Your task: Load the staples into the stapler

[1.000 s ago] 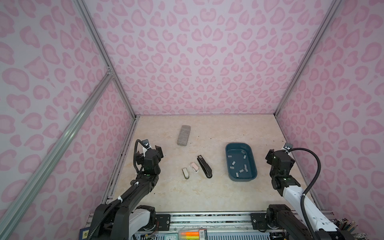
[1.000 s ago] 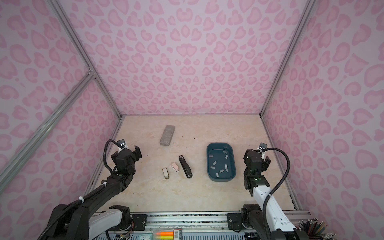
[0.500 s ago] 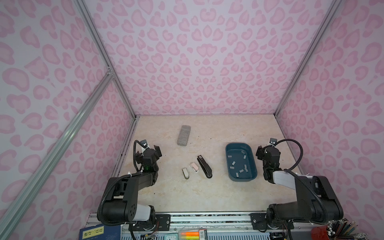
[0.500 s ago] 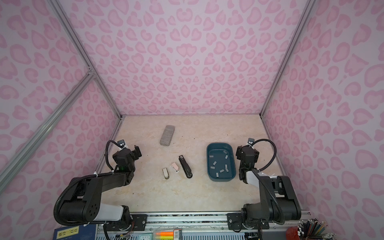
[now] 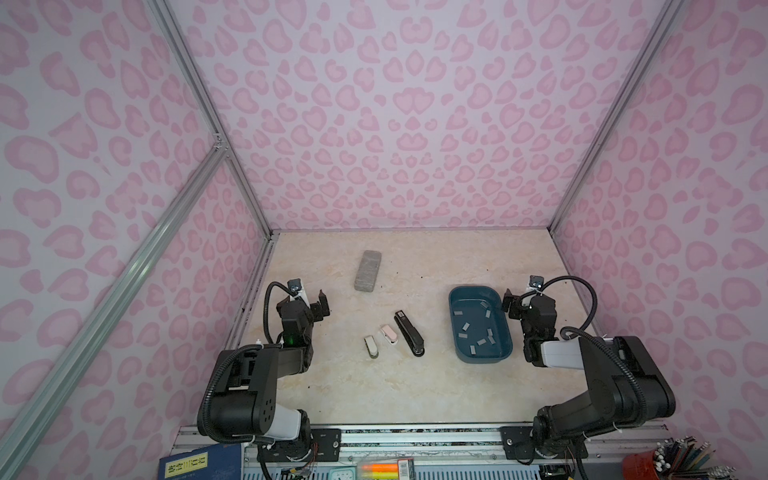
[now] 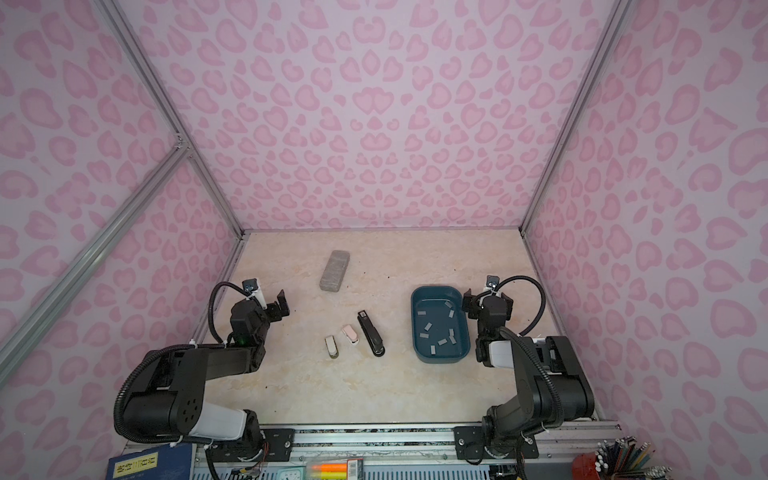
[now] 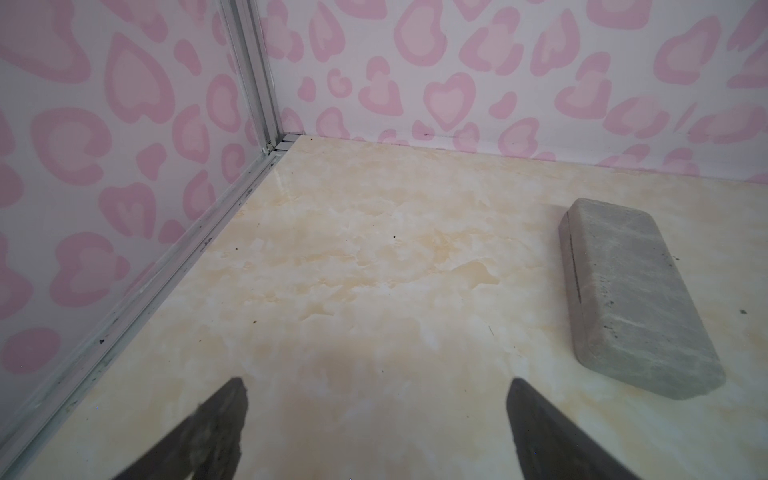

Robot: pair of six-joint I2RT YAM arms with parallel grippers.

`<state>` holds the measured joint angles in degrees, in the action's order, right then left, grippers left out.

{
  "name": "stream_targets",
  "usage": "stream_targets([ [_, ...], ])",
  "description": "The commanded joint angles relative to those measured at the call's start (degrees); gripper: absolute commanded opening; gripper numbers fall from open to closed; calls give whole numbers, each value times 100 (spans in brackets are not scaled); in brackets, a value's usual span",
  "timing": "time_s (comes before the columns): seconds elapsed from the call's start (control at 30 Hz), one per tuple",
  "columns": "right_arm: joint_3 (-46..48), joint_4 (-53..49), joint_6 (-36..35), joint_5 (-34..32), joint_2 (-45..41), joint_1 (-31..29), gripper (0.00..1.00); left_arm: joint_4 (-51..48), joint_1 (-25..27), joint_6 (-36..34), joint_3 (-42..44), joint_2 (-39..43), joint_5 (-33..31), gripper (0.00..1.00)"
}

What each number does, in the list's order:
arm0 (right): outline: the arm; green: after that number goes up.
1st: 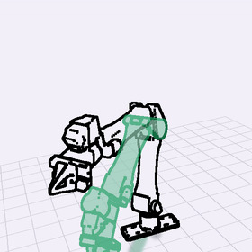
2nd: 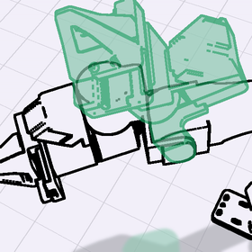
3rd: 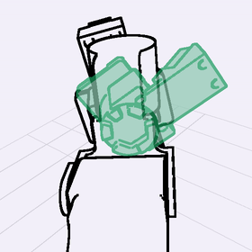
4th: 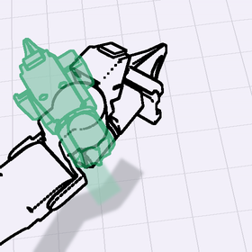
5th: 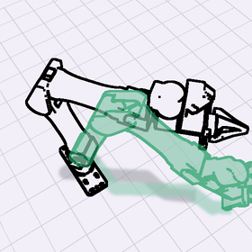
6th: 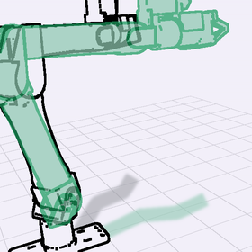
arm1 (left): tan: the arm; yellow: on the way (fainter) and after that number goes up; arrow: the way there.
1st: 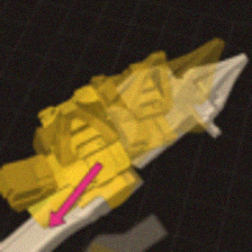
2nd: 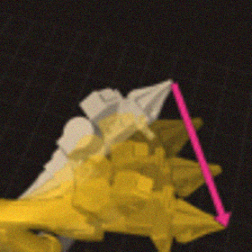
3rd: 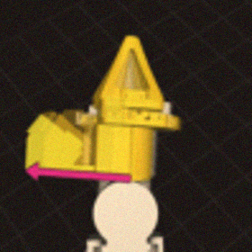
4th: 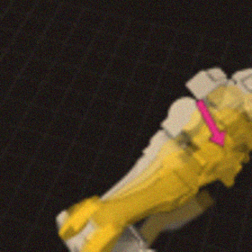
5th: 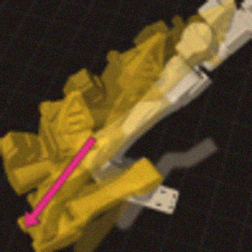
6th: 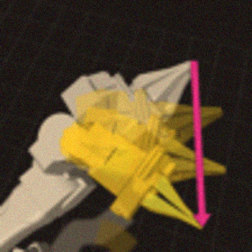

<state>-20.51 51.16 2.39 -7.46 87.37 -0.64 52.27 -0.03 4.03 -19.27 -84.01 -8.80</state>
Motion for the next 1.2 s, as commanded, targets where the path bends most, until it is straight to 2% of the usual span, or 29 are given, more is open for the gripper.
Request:
stream_targets([
  [0.0,3,188,-44,17,7,3,99,286,-3,-70,16,-12,106,98],
  [1.17,-15,167,-109,-25,25,-56,99,273,-5,-70,-5,-24,115,98],
])
